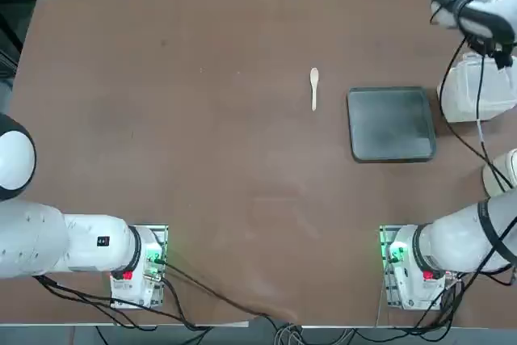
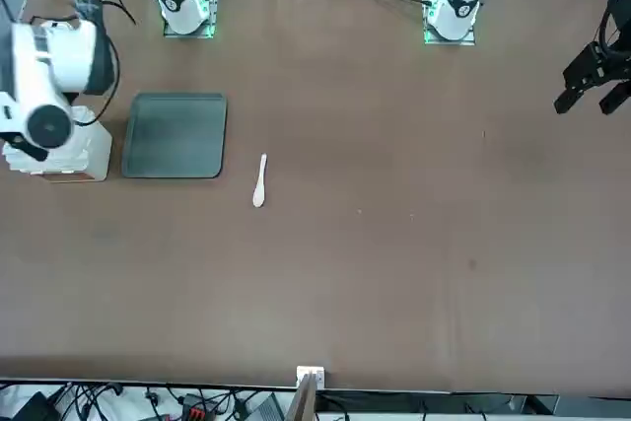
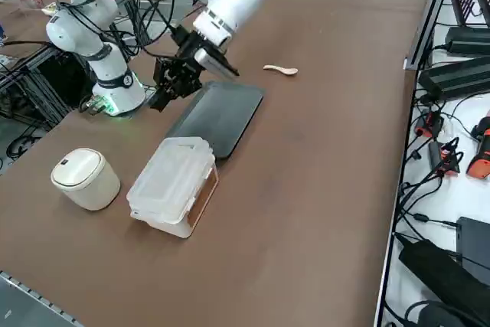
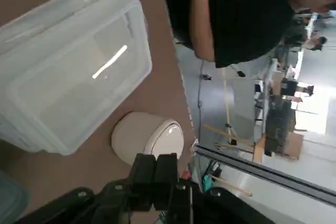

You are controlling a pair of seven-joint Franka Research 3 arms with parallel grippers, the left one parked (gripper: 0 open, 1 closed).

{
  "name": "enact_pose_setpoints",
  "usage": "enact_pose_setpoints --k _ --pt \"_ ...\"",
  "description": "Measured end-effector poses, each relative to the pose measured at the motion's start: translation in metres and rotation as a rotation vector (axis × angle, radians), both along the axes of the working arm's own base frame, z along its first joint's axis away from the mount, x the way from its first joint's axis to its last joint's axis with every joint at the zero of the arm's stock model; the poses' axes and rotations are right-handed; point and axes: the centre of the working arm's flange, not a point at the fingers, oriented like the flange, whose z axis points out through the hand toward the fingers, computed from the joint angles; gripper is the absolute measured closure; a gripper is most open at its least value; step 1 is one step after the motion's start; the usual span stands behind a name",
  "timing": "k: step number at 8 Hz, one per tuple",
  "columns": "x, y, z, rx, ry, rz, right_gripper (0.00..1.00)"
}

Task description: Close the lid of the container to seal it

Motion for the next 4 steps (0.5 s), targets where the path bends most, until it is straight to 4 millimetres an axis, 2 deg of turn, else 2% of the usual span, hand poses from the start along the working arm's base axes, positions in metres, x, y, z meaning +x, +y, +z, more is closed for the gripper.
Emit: enact_pose_setpoints --k 1,3,4 --pt "0.003 -0.012 0.021 0.127 -0.024 0.061 0.98" --pt "-0.002 -0.055 0.065 0.398 -0.124 0.217 0.98" --pt "-0.008 -0.079 0.077 0.501 -0.180 0.277 0.98"
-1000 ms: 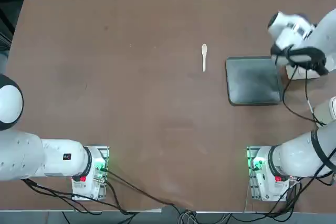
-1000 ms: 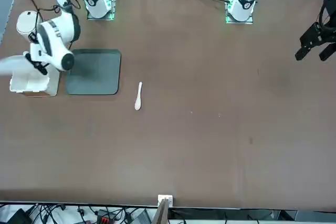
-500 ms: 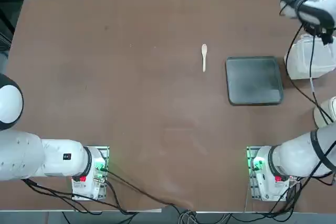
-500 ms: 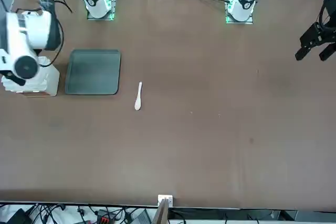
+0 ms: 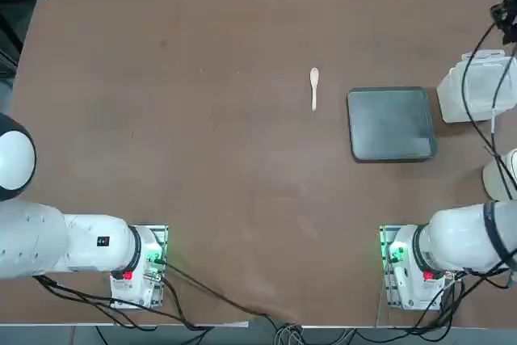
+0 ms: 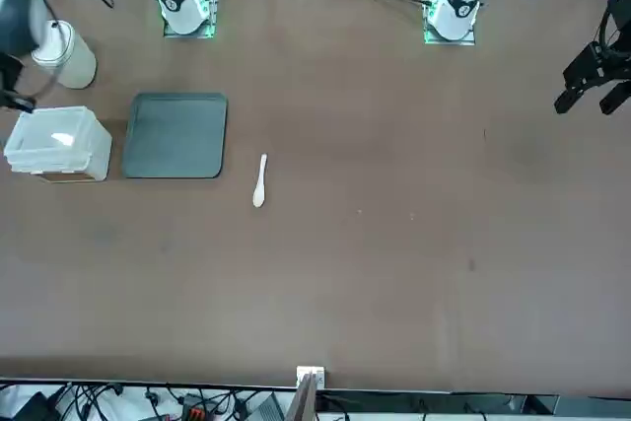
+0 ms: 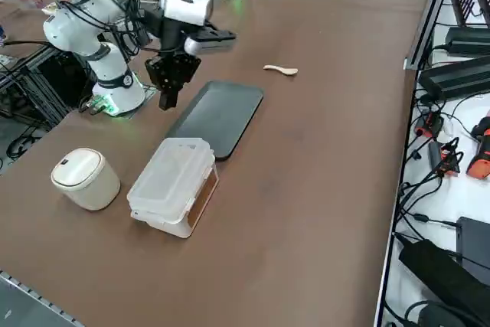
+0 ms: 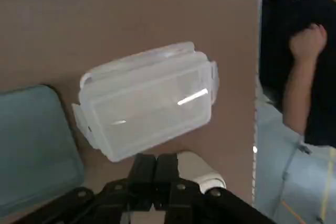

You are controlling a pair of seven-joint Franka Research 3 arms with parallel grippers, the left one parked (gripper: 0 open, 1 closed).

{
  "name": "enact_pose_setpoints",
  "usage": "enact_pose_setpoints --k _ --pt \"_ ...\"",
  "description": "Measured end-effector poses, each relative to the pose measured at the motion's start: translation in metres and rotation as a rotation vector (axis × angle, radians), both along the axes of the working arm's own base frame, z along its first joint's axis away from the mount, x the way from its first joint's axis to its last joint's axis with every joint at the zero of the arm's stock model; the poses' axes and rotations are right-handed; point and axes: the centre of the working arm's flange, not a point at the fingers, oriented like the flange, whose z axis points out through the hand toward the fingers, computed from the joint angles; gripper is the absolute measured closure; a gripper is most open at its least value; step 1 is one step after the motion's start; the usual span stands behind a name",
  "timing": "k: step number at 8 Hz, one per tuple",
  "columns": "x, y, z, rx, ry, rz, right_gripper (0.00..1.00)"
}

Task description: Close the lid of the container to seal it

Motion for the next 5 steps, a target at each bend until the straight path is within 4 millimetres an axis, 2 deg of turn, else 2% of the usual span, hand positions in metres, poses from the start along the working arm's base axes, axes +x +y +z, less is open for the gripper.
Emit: enact_pose_setpoints --k 1,2,3,5 --pt "-0.005 -0.023 0.002 0.098 -0.047 0.053 0.98" --pt "-0.010 -0.043 -0.003 0.205 -0.082 0.101 0.98" --pt "-0.015 -0.062 -0.015 0.306 -0.105 0.139 0.98" --pt "-0.015 -0.089 -0.047 0.371 -0.128 0.186 0.98"
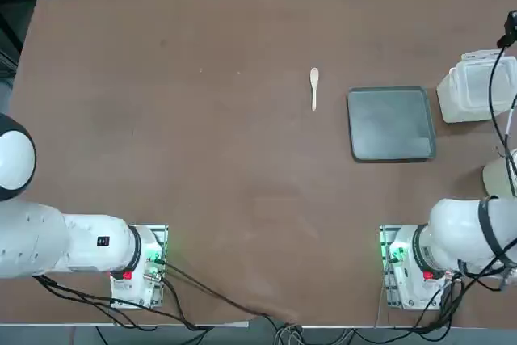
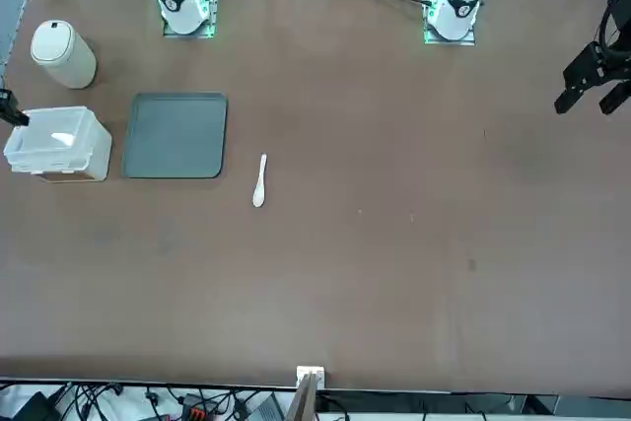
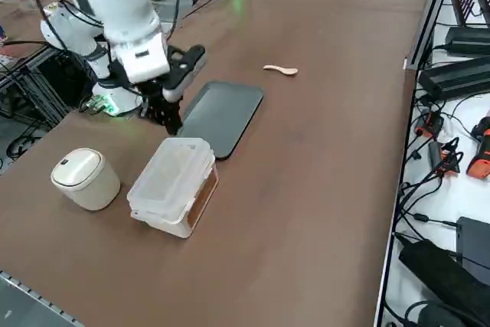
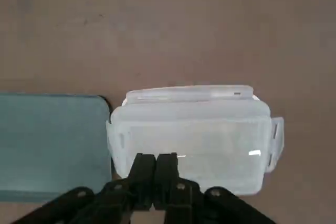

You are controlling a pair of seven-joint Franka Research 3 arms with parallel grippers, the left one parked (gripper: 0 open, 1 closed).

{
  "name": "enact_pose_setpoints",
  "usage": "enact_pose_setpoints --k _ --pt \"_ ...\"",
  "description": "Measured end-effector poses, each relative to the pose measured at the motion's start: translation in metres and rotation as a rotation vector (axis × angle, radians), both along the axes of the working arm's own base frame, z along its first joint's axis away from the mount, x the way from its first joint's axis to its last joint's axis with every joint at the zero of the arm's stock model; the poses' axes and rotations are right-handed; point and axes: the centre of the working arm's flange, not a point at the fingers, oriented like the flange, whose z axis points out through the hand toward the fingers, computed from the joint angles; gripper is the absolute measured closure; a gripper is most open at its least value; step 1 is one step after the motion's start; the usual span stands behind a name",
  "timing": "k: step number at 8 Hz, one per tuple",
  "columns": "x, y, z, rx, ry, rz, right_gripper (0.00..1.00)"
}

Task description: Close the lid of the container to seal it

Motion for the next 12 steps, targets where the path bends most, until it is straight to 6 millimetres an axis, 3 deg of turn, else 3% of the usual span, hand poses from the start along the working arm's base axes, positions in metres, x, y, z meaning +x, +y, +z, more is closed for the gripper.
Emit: enact_pose_setpoints --k 6,12 --pt "0.025 -0.015 -0.057 -0.043 -0.039 0.020 0.98" --pt "0.021 -0.011 -0.082 -0.023 0.001 0.024 0.98"
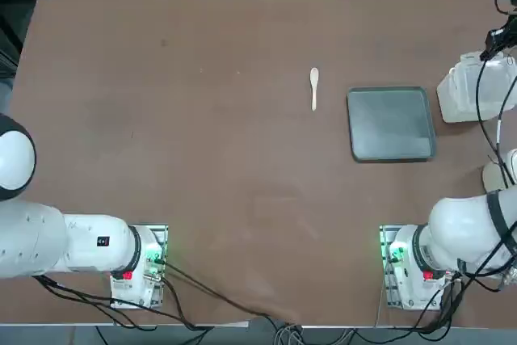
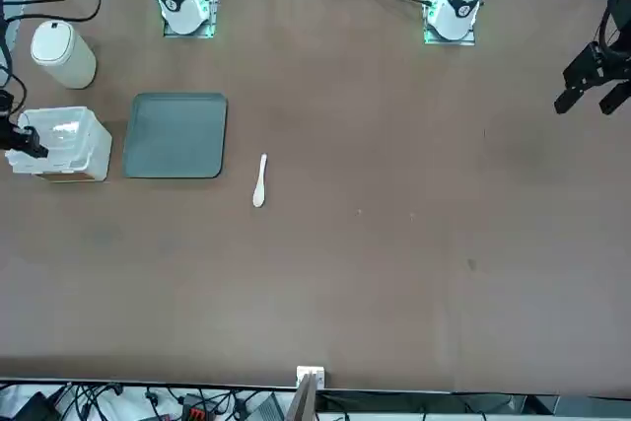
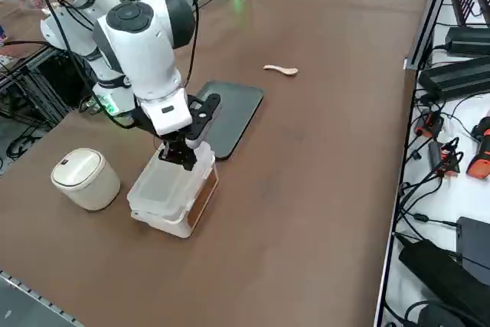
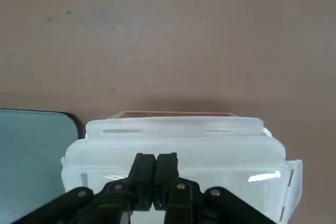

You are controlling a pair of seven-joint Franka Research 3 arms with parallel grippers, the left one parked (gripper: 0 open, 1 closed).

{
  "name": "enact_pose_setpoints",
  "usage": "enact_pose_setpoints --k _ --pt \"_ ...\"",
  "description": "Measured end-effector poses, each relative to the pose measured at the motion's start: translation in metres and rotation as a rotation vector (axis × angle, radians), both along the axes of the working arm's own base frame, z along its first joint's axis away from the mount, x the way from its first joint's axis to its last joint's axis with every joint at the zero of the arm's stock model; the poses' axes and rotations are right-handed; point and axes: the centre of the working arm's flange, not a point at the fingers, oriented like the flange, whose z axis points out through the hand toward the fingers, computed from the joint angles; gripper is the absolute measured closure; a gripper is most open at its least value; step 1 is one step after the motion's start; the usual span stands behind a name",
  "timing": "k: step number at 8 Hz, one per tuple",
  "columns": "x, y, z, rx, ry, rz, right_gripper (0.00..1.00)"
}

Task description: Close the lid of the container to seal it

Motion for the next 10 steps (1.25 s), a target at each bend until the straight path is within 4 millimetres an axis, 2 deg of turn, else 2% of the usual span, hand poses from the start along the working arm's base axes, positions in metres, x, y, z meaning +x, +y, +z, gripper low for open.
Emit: enact_pose_setpoints --k 4,7,10 --pt "-0.001 0.001 -0.003 0.003 0.005 0.003 0.98" --pt "0.002 -0.001 -0.025 -0.010 0.012 0.010 0.98" --pt "0.003 -0.002 -0.025 -0.015 0.008 0.011 0.98"
